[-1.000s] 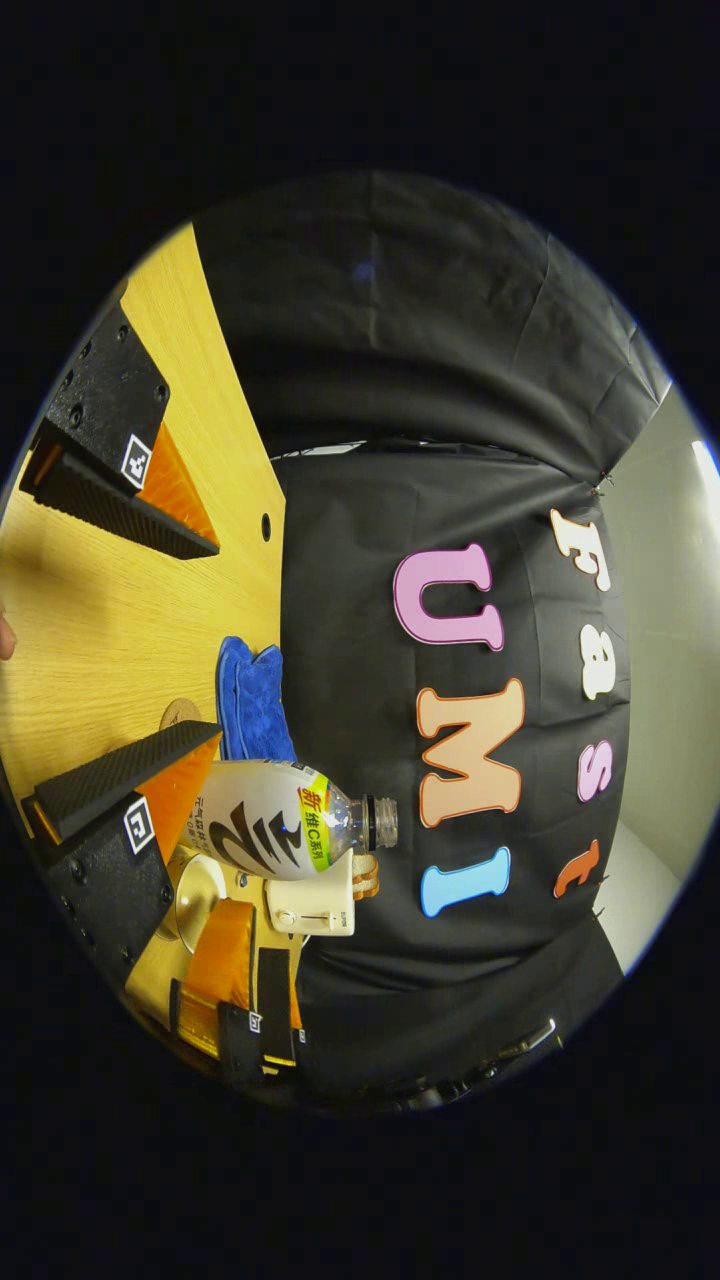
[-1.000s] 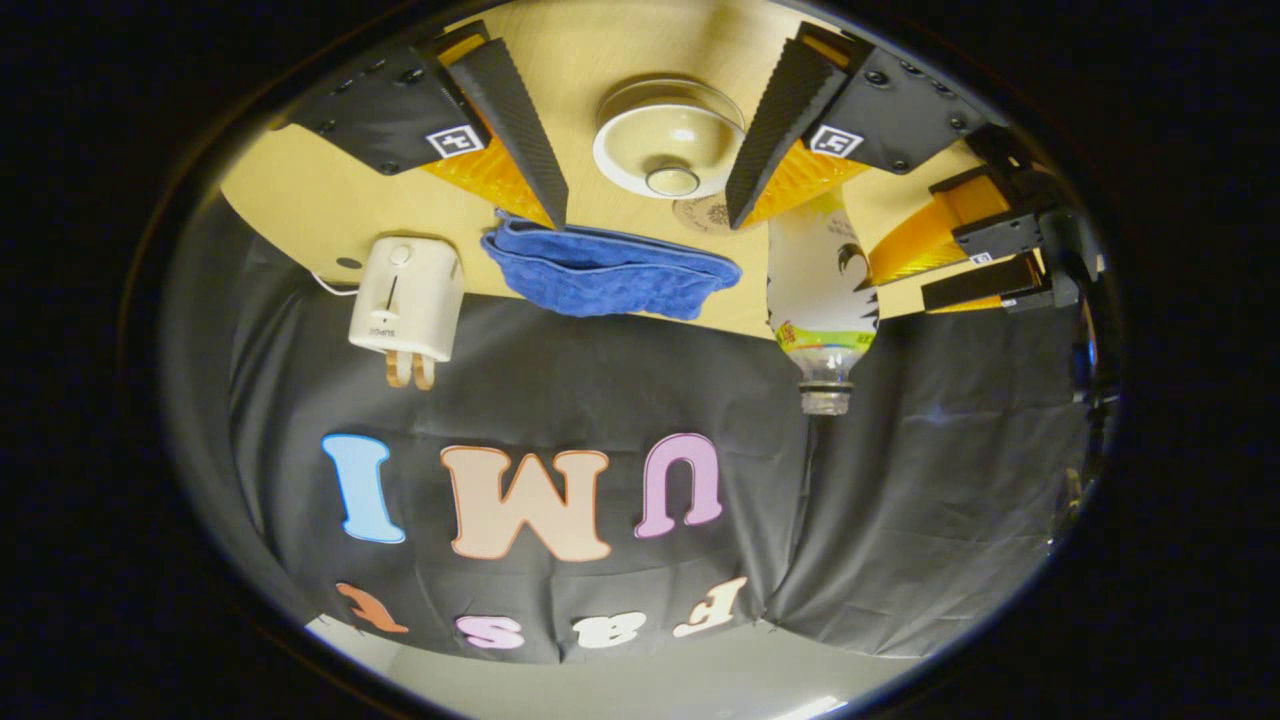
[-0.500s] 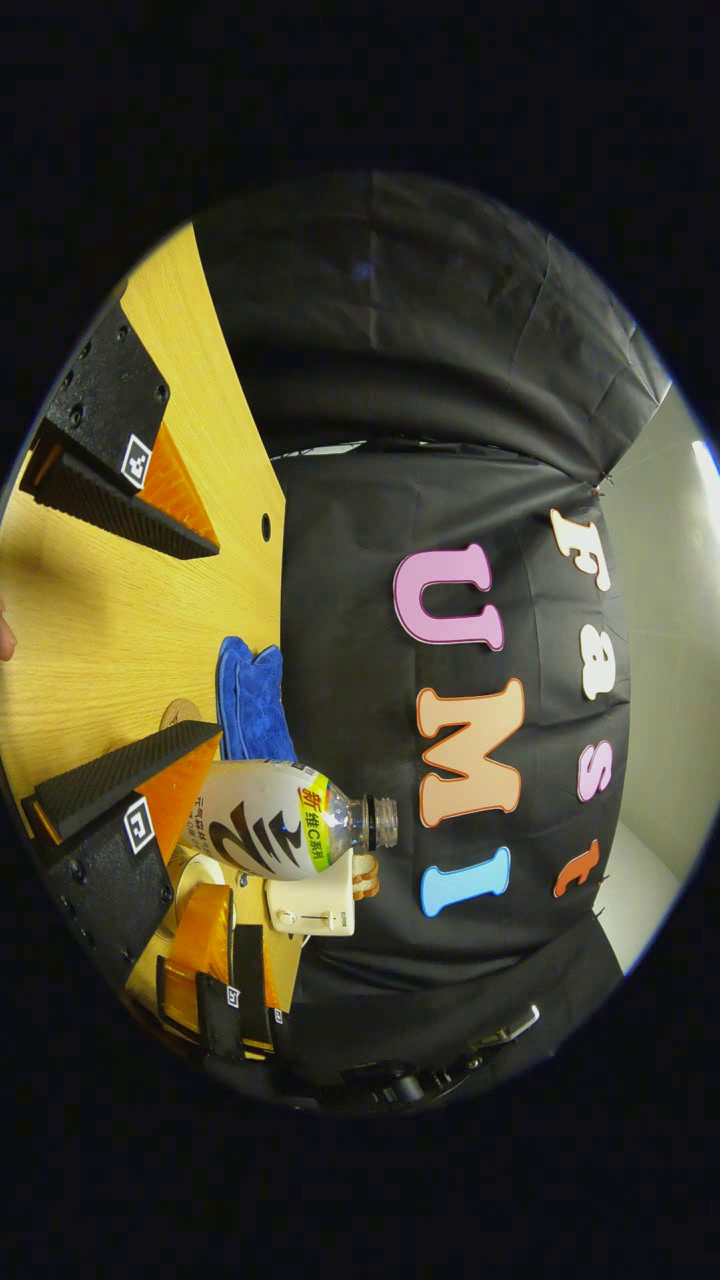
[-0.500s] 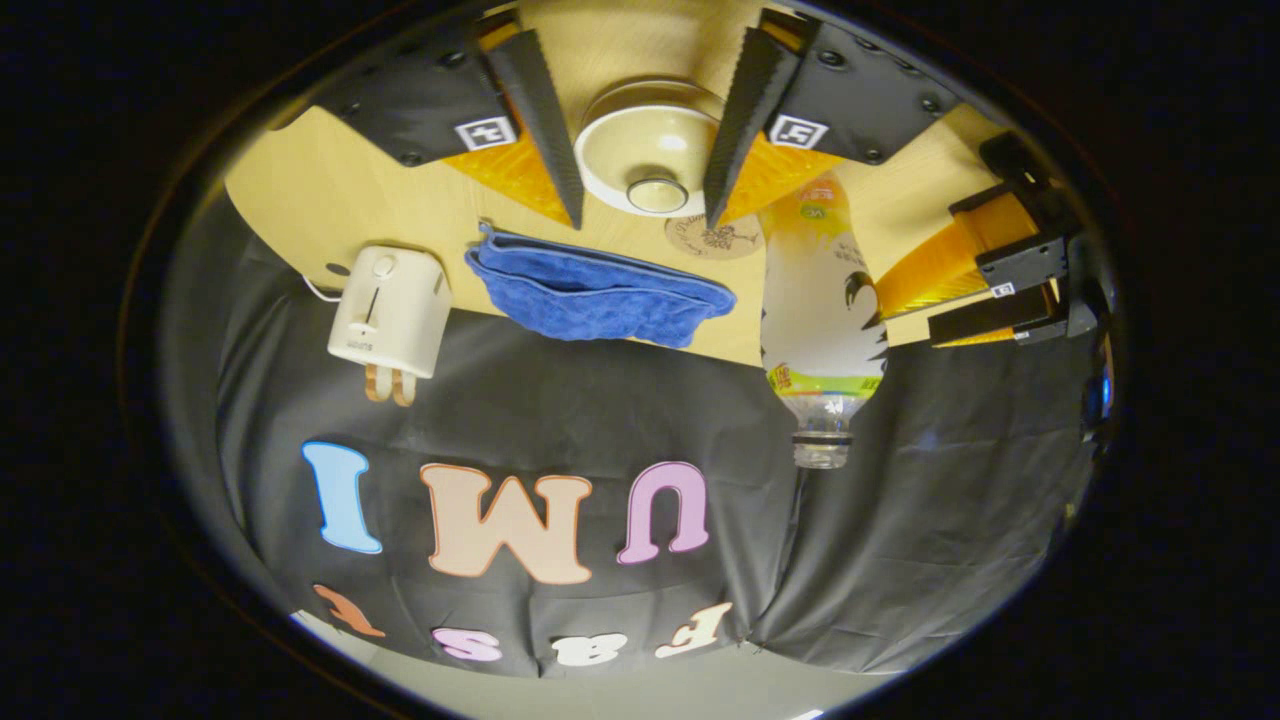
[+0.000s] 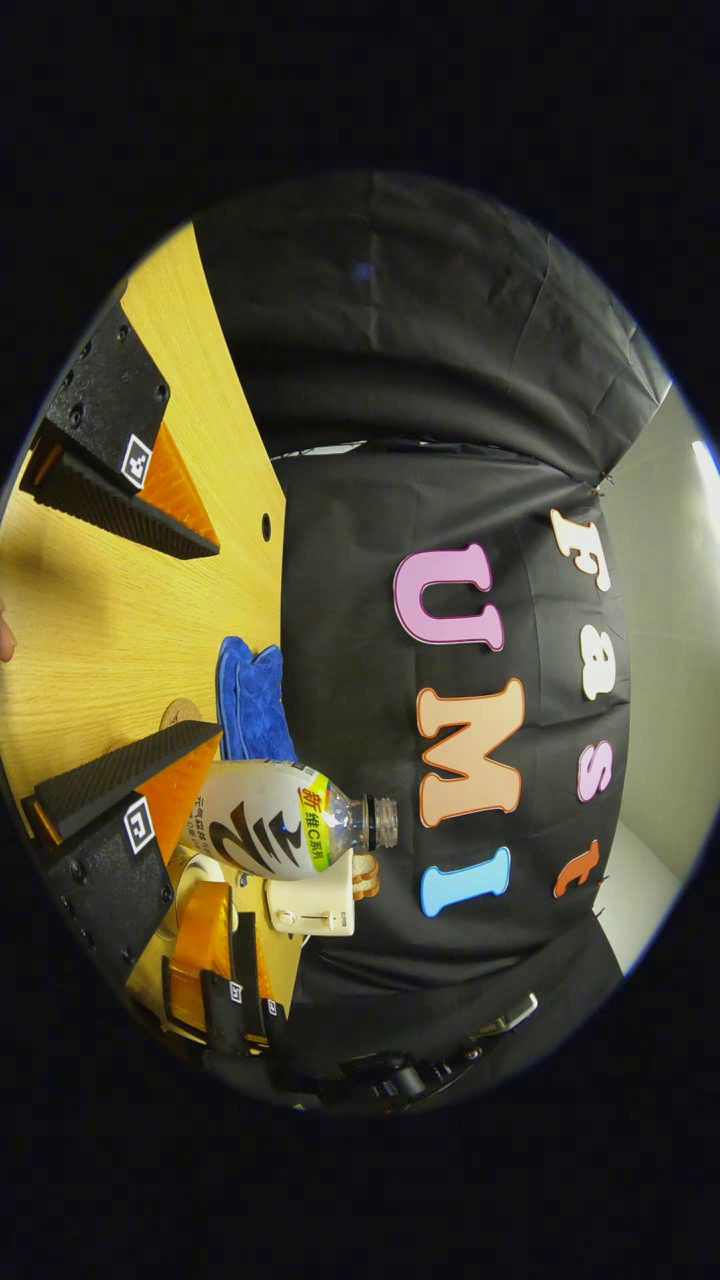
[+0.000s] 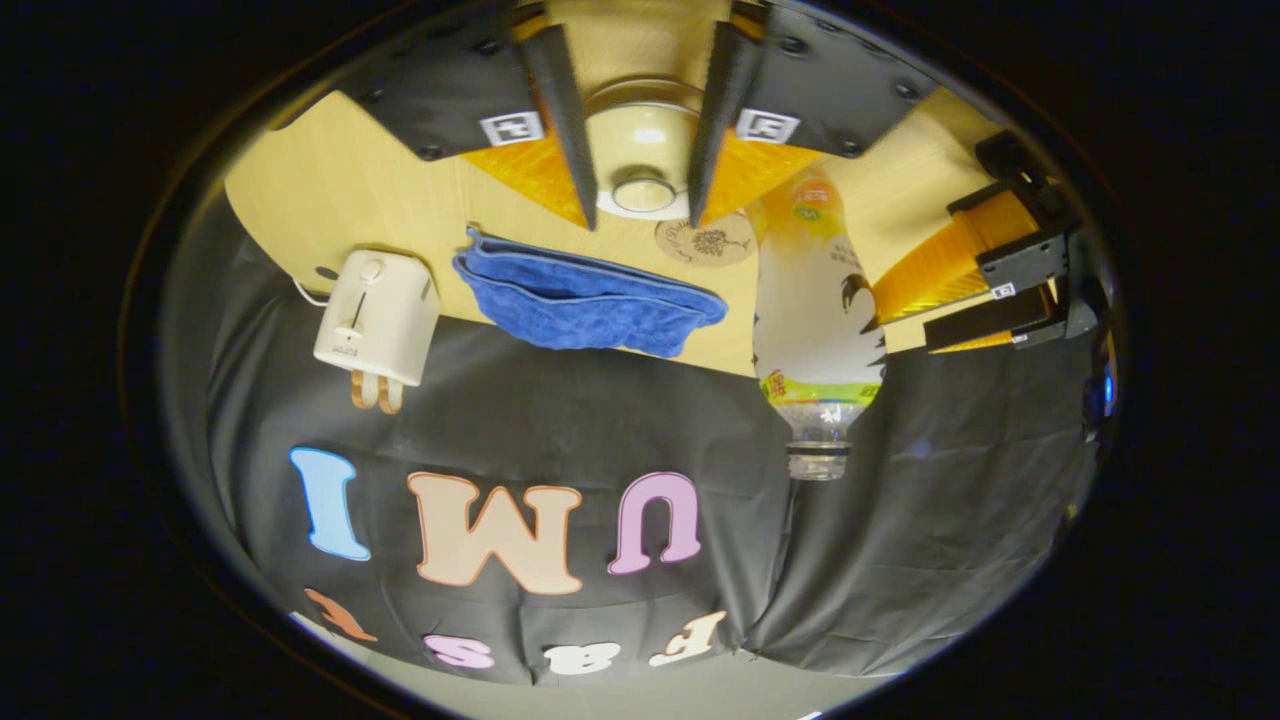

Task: Open the teacup lid with one hand, grasp the water bottle and pour water into the teacup with the other hand; after pouring, place the water bottle on the coaster and then close the teacup lid.

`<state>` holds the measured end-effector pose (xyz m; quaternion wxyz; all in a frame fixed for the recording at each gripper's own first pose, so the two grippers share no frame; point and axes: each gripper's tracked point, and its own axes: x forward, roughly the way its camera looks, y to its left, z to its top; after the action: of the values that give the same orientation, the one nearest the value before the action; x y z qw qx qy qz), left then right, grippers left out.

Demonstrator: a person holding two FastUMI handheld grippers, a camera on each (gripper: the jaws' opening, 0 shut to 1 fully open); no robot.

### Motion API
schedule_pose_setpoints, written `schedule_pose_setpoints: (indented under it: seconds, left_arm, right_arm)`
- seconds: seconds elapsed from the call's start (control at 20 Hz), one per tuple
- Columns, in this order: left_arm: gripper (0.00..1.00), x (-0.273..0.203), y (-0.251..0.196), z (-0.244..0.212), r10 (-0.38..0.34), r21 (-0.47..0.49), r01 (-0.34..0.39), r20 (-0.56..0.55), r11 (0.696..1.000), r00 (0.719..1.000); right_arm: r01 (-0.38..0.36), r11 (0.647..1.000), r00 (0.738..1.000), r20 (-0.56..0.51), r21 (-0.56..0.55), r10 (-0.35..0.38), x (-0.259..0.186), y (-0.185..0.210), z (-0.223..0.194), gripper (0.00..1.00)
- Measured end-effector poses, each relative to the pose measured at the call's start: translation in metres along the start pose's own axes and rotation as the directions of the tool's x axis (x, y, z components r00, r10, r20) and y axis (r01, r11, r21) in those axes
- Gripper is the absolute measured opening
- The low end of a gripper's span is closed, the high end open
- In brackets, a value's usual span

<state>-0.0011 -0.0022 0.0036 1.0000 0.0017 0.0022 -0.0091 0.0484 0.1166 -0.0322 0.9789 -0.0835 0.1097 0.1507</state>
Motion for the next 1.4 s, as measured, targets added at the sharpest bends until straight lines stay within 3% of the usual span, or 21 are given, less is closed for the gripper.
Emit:
schedule_pose_setpoints:
  seconds: [0.05, 0.35, 0.6, 0.95, 1.25, 1.4]
  left_arm:
    - [0.95, 0.0, 0.0, 0.0, 0.0, -0.001, 0.0, -0.001, 1.0, 1.0]
    - [0.95, -0.001, 0.0, 0.001, 0.0, 0.0, 0.0, 0.0, 1.0, 1.0]
    - [0.95, -0.001, -0.002, 0.0, -0.013, 0.0, 0.013, -0.003, 1.0, 1.0]
    - [0.95, -0.014, -0.023, 0.001, -0.142, -0.014, 0.142, -0.003, 0.99, 0.99]
    - [0.95, -0.023, -0.07, 0.004, -0.307, -0.037, 0.306, -0.016, 0.951, 0.952]
    - [0.95, -0.022, -0.085, -0.003, -0.349, -0.063, 0.346, -0.049, 0.936, 0.936]
  right_arm:
    - [0.002, 1.0, 1.0, 0.001, -0.018, -0.002, 0.0, 0.001, 0.001, 0.48]
    - [0.002, 0.999, 1.0, 0.02, -0.037, -0.001, 0.005, -0.001, 0.002, 0.34]
    - [-0.004, 1.0, 1.0, 0.024, -0.001, 0.004, 0.0, -0.004, 0.004, 0.33]
    - [-0.009, 1.0, 0.997, 0.076, 0.019, 0.008, -0.018, -0.01, 0.027, 0.33]
    - [0.006, 0.998, 0.995, 0.104, 0.065, -0.013, -0.036, -0.029, 0.036, 0.32]
    - [0.022, 0.997, 0.993, 0.117, 0.081, -0.031, -0.046, -0.041, 0.038, 0.33]
